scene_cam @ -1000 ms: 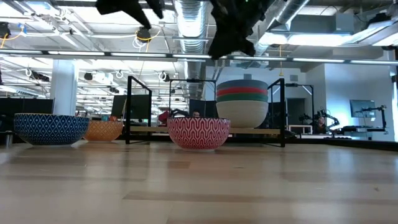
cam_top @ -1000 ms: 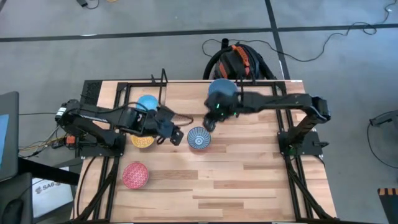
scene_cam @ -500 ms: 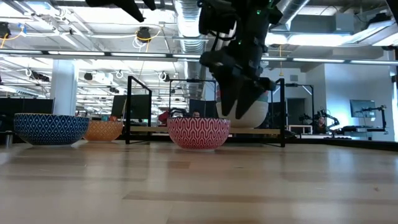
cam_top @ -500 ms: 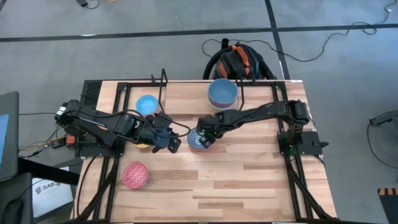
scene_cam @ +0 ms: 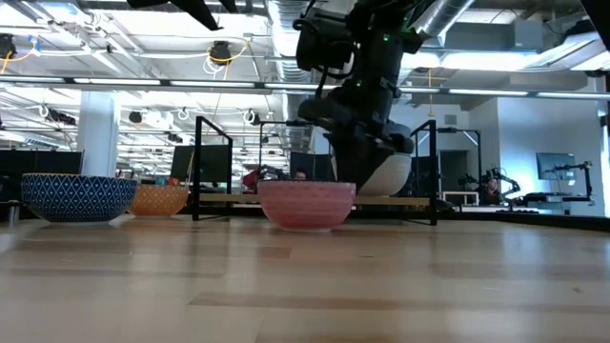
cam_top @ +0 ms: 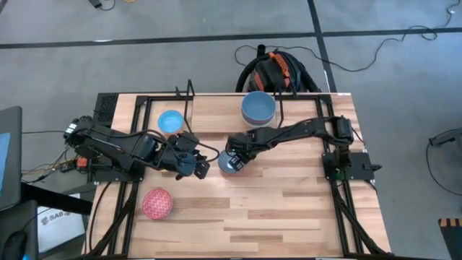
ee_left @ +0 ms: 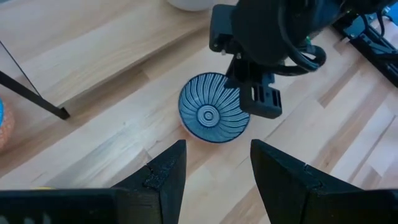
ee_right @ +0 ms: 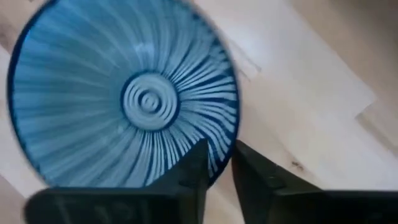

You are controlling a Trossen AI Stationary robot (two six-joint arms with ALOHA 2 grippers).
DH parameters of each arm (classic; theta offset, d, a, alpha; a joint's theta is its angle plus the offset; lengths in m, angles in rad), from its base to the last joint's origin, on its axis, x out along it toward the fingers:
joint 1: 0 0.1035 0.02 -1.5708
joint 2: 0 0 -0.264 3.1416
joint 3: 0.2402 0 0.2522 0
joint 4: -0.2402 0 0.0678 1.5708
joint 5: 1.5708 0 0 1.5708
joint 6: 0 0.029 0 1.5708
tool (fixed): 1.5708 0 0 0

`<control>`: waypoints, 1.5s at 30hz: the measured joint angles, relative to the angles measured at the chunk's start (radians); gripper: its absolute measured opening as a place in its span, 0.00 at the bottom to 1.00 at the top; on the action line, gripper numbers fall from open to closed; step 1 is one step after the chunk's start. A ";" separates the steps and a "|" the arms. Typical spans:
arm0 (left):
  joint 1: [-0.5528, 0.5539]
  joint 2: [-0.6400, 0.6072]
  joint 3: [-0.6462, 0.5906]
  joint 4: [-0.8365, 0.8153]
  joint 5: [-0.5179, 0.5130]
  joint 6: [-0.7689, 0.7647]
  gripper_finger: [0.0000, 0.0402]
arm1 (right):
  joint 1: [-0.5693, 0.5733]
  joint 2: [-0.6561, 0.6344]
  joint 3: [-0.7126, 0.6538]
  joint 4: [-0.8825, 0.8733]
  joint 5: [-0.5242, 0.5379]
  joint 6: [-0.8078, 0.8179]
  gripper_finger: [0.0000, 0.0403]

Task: Place and stack bowls onto a shelf
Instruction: Put the small dark blue bowl on the shelf

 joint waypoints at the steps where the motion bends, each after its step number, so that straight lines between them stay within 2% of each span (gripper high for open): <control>1: 0.000 0.000 0.000 0.000 -0.001 -0.001 0.41 | -0.001 0.000 0.000 -0.001 0.000 -0.010 0.19; 7: 0.002 0.000 0.000 0.000 -0.014 -0.001 0.41 | -0.008 -0.003 0.000 0.002 -0.002 -0.051 0.09; 17: 0.002 0.000 0.000 0.000 -0.017 -0.014 0.41 | -0.014 -0.002 0.033 -0.015 -0.006 -0.193 0.08; 25: -0.025 -0.027 0.000 0.010 -0.003 -0.038 0.41 | -0.014 -0.002 0.190 -0.114 -0.003 -0.351 0.08; 34: -0.070 -0.068 0.000 0.032 -0.022 0.054 0.41 | -0.063 -0.002 0.397 -0.154 0.038 -0.582 0.08; 42: -0.013 -0.080 0.000 0.035 -0.119 -0.008 0.41 | -0.212 -0.002 0.513 0.026 0.049 -0.877 0.08; 45: 0.022 -0.083 0.000 0.035 -0.130 -0.022 0.41 | -0.275 0.010 0.514 0.123 0.008 -0.949 0.08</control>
